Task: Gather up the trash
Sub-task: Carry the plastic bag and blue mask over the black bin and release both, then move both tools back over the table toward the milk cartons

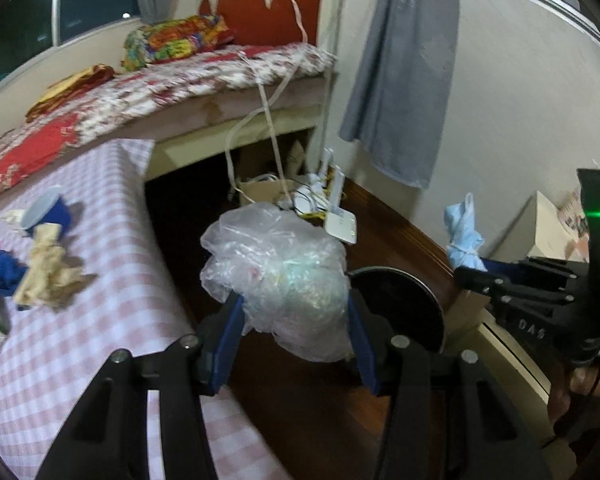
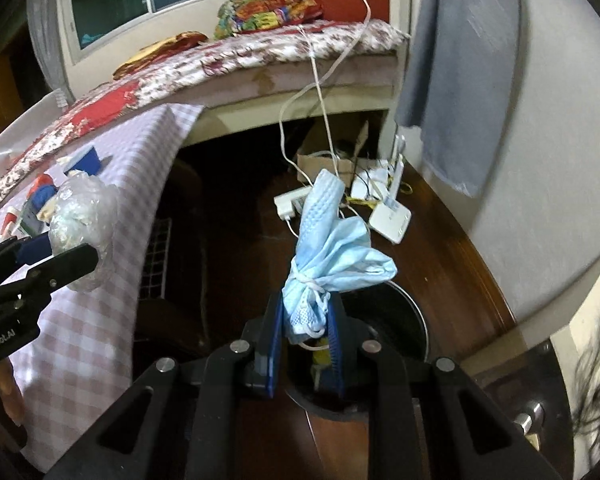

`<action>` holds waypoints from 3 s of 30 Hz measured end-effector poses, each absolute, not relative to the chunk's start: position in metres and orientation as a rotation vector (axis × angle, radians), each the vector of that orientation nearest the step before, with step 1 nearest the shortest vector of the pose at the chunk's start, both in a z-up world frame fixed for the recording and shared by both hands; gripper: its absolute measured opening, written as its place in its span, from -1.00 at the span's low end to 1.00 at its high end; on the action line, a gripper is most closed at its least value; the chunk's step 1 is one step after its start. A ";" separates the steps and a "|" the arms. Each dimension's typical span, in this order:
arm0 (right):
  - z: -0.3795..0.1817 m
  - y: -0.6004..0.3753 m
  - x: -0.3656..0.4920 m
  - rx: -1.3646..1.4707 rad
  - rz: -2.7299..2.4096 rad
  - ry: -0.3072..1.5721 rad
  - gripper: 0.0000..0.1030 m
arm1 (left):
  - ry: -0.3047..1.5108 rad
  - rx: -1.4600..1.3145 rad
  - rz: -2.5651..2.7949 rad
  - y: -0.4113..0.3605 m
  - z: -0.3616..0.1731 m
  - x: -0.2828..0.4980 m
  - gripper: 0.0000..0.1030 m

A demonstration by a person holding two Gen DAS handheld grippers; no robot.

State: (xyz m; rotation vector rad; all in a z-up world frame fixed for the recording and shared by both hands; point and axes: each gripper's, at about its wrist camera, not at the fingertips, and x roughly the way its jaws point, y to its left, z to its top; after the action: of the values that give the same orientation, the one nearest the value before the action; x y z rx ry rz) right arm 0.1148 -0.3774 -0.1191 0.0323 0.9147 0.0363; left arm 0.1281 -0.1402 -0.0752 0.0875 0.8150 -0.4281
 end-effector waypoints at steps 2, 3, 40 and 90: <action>-0.129 -0.387 0.114 0.039 0.030 0.933 -0.57 | 0.833 0.103 -0.460 -0.156 -0.081 0.129 0.01; -0.133 -0.392 0.113 0.043 0.030 0.940 -0.57 | 0.841 0.111 -0.473 -0.162 -0.084 0.130 0.01; -0.255 -0.447 0.115 -0.036 0.029 1.174 0.22 | 1.210 0.151 -0.459 -0.251 -0.199 0.166 0.90; -0.074 -0.286 0.118 -0.043 0.204 0.851 0.24 | 0.853 0.041 -0.119 -0.024 -0.052 0.125 0.91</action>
State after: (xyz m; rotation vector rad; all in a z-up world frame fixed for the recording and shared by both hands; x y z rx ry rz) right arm 0.1177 -0.2863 -0.0743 -0.0428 0.8510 0.2044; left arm 0.1253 -0.0241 -0.0516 0.0413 0.8529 -0.1191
